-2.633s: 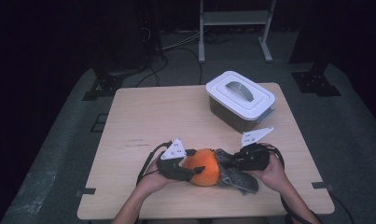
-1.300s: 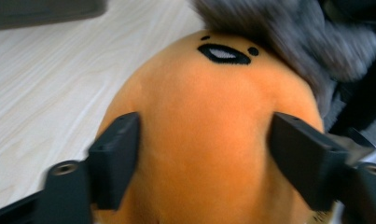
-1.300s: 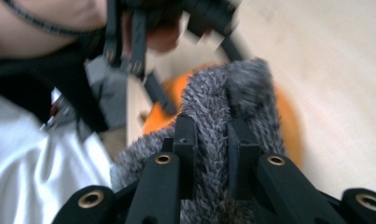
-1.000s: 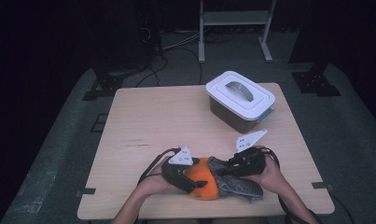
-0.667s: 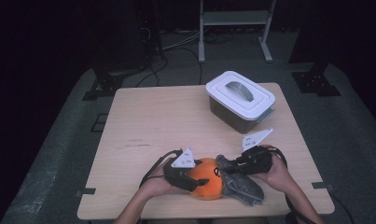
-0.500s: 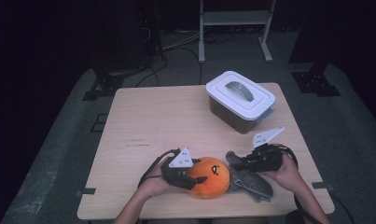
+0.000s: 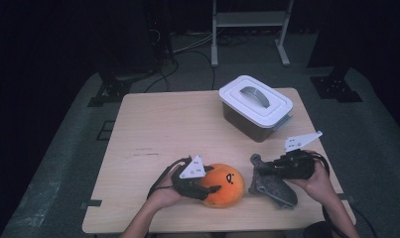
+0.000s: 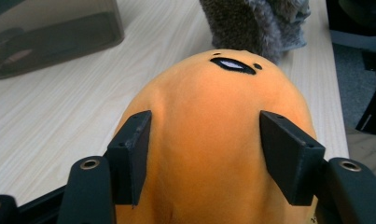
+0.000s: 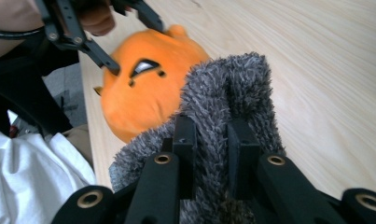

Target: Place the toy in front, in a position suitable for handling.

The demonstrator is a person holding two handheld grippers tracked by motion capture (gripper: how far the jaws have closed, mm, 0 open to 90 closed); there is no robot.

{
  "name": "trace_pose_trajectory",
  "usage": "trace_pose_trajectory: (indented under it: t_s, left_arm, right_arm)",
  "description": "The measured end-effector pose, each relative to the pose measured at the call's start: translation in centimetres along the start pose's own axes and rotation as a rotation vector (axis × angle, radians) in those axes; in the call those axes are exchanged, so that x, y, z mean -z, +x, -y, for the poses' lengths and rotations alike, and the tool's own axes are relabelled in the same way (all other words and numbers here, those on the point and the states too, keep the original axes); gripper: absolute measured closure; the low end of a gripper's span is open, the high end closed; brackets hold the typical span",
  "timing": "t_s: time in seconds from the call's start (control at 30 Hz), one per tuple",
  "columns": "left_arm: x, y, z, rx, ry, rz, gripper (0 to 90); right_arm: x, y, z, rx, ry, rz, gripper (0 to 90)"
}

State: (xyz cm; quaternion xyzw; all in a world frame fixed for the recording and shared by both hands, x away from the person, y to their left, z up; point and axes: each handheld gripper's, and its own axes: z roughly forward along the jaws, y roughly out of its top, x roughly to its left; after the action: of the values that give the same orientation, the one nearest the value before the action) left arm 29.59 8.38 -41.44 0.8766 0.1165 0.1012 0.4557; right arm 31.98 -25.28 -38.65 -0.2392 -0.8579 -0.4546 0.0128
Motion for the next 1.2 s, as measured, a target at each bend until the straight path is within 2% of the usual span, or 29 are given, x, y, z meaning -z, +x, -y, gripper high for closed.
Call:
trace_pose_trajectory:
  t_s: [0.17, 0.33, 0.47, 0.6, 0.63, 0.73, 0.77, 0.83, 0.97, 1.03, 1.1, 1.17, 1.2]
  left_arm:
    - [0.2, 0.1, -0.1, 0.019, -0.018, 0.032, 31.8]
    - [0.8, 0.5, -0.1, 0.043, -0.051, 0.063, 31.6]
    - [1.3, 0.7, -0.1, 0.038, -0.04, 0.08, 27.3]
    - [2.1, 1.3, 0.0, 0.058, -0.04, 0.09, 22.1]
    - [2.1, 1.4, 0.2, 0.055, -0.028, 0.088, 22.2]
    - [1.3, 1.4, 1.1, 0.042, 0.0, 0.069, 30.5]
    - [0.9, 1.4, 1.4, 0.057, -0.002, 0.07, 30.9]
    - [0.6, 1.4, 1.4, 0.066, -0.014, 0.071, 32.0]
    - [0.1, 1.1, 1.0, 0.068, -0.028, 0.07, 31.6]
    - [0.4, 1.2, 0.9, 0.061, -0.027, 0.072, 30.1]
    - [1.0, 1.5, 0.8, 0.061, -0.023, 0.071, 27.5]
    - [1.9, 1.9, 1.0, 0.075, -0.002, 0.084, 26.3]
    - [2.1, 2.0, 1.2, 0.068, 0.01, 0.079, 26.4]
  right_arm:
    - [-1.7, 1.6, -1.9, 0.063, 0.002, -0.053, 75.7]
    - [-3.2, 3.0, -4.1, 0.13, 0.002, -0.086, 75.8]
    - [-4.3, 4.0, -6.1, 0.171, -0.013, -0.112, 75.9]
    - [-5.1, 4.6, -7.7, 0.197, -0.01, -0.121, 75.8]
    - [-5.4, 4.8, -8.0, 0.202, -0.006, -0.122, 75.8]
    - [-6.6, 4.8, -8.3, 0.21, 0.035, -0.119, 76.4]
    - [-6.9, 4.8, -8.3, 0.212, 0.039, -0.115, 77.1]
    - [-6.4, 4.6, -8.5, 0.196, 0.006, -0.147, 77.1]
    - [-4.7, 4.5, -9.2, 0.195, -0.05, -0.14, 77.2]
    - [-4.4, 4.5, -9.4, 0.196, -0.064, -0.142, 77.1]
    - [-5.0, 4.5, -9.3, 0.192, -0.054, -0.142, 77.0]
    - [-6.1, 4.4, -8.9, 0.182, -0.029, -0.143, 76.7]
    - [-6.8, 4.3, -8.7, 0.178, -0.011, -0.142, 76.4]
